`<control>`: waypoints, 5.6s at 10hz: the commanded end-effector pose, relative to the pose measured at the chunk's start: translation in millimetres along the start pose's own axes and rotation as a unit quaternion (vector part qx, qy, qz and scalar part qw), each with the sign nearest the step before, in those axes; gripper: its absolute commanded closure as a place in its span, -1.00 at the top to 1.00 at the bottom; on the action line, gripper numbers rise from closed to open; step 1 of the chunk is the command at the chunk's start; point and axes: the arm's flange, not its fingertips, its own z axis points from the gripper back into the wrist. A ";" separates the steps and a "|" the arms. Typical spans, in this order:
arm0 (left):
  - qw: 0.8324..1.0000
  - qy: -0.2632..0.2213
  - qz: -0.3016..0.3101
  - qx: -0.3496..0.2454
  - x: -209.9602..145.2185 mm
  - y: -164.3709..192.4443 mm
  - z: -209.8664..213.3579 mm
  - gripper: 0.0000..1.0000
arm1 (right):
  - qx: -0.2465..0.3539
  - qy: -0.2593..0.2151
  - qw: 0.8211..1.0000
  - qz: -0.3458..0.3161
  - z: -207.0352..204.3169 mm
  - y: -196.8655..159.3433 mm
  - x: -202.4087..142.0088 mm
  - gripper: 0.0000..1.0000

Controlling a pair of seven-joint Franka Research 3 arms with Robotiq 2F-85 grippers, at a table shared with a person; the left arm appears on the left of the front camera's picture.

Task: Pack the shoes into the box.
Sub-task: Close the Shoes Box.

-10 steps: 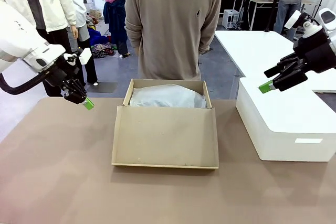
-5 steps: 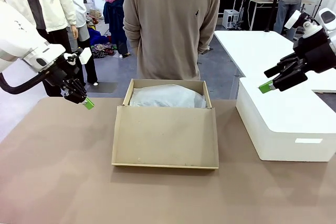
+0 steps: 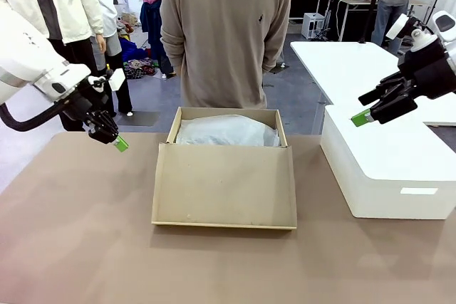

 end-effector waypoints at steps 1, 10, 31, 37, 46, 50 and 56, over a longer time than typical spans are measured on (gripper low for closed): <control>1.000 -0.016 0.020 0.004 -1.1 12.0 -18.0 -1.00 | 0.007 -0.017 1.000 0.010 -1.4 -3.6 -0.7 1.00; 0.996 -0.055 0.063 -0.038 -10.3 42.9 -77.6 -1.00 | 0.007 -0.017 1.000 0.010 -1.4 -3.6 -0.7 1.00; 0.952 -0.209 0.038 -0.219 -14.2 63.6 -127.3 -1.00 | 0.007 -0.017 1.000 0.010 -1.4 -3.6 -0.7 1.00; 0.948 -0.257 0.012 -0.186 10.8 49.0 -89.4 -1.00 | 0.007 -0.017 1.000 0.010 -1.4 -3.6 -0.7 1.00; 0.989 -0.147 0.020 -0.006 103.7 67.0 -53.5 -1.00 | 0.007 -0.017 1.000 0.010 -1.4 -3.6 -0.7 1.00; 0.998 -0.039 0.042 0.004 129.7 72.7 -33.3 -1.00 | 0.007 -0.017 1.000 0.010 -1.4 -3.6 -0.7 1.00; 0.998 -0.049 0.028 0.002 131.1 65.9 -19.1 -1.00 | 0.007 -0.017 1.000 0.010 -1.4 -3.6 -0.7 1.00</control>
